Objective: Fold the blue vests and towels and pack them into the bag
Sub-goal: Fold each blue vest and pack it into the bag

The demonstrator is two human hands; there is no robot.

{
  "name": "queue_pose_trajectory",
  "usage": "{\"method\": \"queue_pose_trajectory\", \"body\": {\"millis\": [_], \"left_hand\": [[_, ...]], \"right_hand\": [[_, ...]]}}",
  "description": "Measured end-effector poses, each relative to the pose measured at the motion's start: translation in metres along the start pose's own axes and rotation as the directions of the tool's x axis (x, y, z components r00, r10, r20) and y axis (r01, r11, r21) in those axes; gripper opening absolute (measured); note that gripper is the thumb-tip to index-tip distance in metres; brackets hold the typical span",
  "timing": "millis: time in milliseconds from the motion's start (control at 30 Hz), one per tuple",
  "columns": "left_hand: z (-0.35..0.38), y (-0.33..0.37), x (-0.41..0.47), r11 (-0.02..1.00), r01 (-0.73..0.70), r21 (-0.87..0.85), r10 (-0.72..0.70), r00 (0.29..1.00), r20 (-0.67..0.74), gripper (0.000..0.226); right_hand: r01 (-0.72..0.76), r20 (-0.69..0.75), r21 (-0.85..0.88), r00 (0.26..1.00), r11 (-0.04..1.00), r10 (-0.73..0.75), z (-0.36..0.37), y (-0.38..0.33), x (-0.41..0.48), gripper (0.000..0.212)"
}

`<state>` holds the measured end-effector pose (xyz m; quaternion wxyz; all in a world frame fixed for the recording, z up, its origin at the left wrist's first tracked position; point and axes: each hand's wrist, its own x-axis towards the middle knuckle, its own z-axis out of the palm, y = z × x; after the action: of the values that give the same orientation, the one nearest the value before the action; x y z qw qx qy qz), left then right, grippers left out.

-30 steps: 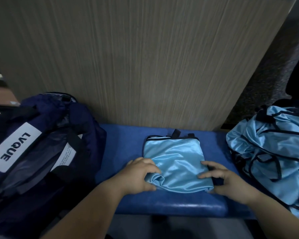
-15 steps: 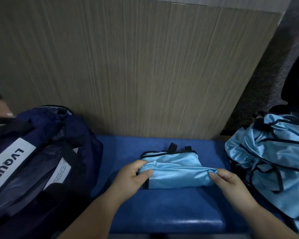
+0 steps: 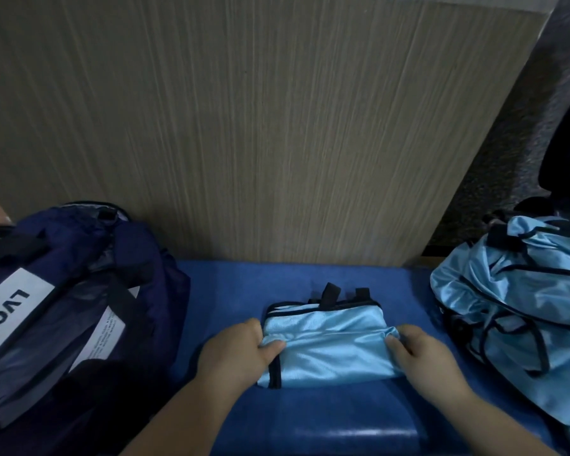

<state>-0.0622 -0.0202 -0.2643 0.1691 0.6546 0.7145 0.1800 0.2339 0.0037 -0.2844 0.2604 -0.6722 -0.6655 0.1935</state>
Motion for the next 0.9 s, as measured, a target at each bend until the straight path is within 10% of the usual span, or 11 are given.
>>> {"method": "queue_pose_trajectory", "body": {"millis": [100,233,533,733,900], "left_hand": [[0.003,-0.002,0.001,0.959,-0.263,-0.105,0.243,0.955,-0.168,0.029],[0.000,-0.004,0.002,0.875,-0.396,-0.278,0.423,0.905,0.046,0.037],[0.001,-0.014,0.001,0.896,-0.410,-0.171,0.443,0.852,0.280,0.037],[0.009,-0.016,0.006,0.911,-0.383,-0.151,0.407,0.895,0.182,0.035],[0.010,-0.012,0.011,0.934,-0.282,-0.217,0.300,0.953,0.051,0.024]], "right_hand": [[0.026,-0.010,-0.083,1.000,0.996,-0.027,0.001,0.000,-0.002,0.017],[0.162,-0.049,-0.120,0.984,0.979,-0.169,-0.001,0.005,-0.002,0.031],[0.402,0.105,0.020,0.910,0.916,-0.401,-0.009,0.017,0.003,0.037],[0.358,0.341,-0.016,0.880,0.933,-0.332,-0.014,0.021,0.004,0.063],[0.370,0.177,-0.045,0.917,0.928,-0.357,-0.004,0.022,0.008,0.053]]}}
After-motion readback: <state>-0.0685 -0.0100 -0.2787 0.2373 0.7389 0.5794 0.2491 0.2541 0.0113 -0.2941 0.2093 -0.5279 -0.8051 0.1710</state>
